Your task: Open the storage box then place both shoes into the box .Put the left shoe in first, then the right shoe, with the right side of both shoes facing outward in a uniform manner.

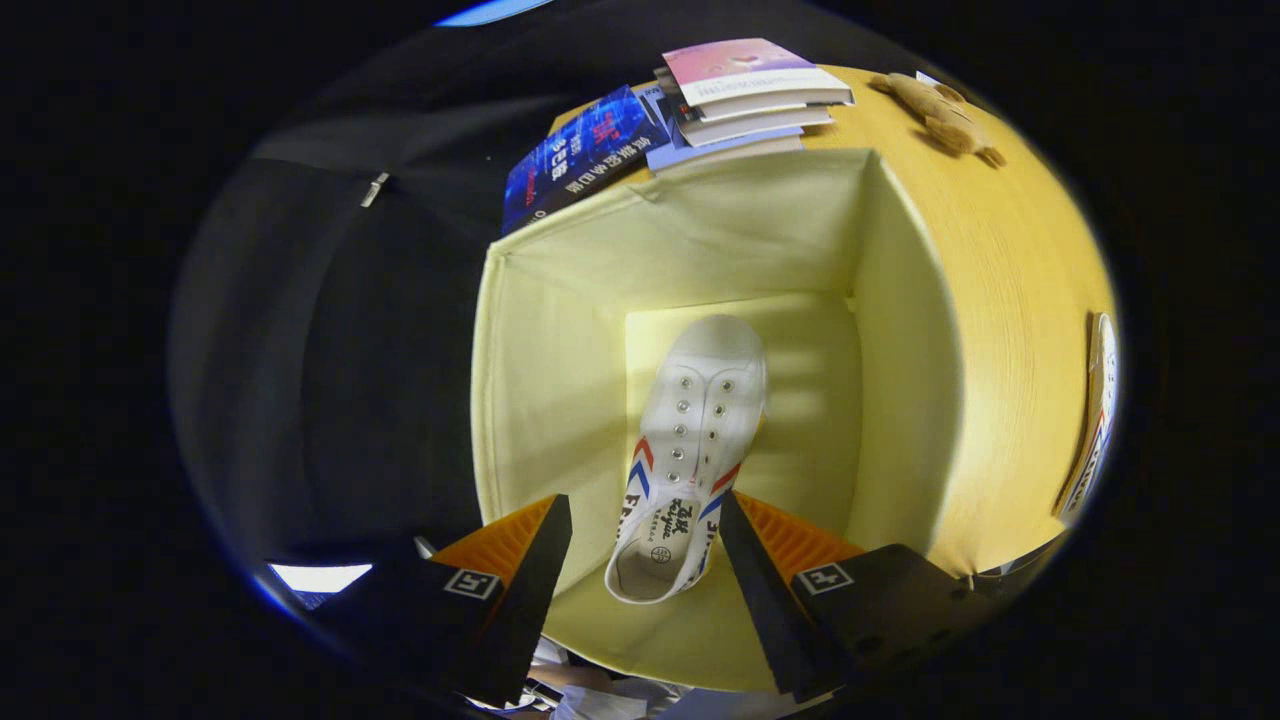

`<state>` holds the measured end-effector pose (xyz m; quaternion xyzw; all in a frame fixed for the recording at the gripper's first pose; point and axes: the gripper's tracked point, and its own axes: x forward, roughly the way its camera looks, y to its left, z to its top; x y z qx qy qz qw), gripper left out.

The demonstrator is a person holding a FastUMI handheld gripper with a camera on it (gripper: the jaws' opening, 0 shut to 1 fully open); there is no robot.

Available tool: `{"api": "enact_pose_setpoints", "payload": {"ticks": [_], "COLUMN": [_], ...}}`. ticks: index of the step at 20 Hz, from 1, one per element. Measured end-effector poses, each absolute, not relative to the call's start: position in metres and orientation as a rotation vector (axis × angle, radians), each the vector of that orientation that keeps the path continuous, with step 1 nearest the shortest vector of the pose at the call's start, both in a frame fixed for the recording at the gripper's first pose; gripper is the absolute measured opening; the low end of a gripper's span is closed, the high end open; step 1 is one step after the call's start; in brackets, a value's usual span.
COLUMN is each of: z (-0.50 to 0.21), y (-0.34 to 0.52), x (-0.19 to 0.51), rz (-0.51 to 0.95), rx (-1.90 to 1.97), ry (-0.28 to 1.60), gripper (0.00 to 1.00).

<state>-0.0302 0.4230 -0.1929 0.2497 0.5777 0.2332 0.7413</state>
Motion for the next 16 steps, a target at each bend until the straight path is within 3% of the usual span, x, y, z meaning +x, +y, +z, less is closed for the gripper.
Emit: {"api": "enact_pose_setpoints", "payload": {"ticks": [2,3,9,13,16], "z": [-0.179,-0.170,-0.115,-0.137,-0.174], "y": [0.405,0.395,0.305,0.203,0.108], "x": [-0.027,-0.027,-0.023,-0.029,-0.021], "rz": [0.533,0.551,0.608,0.510,0.335], "rx": [0.539,0.527,0.476,0.393,0.284], "ry": [1.200,1.158,0.890,0.826,0.763], "gripper": [0.91,0.97,0.97,0.97,0.97]}}
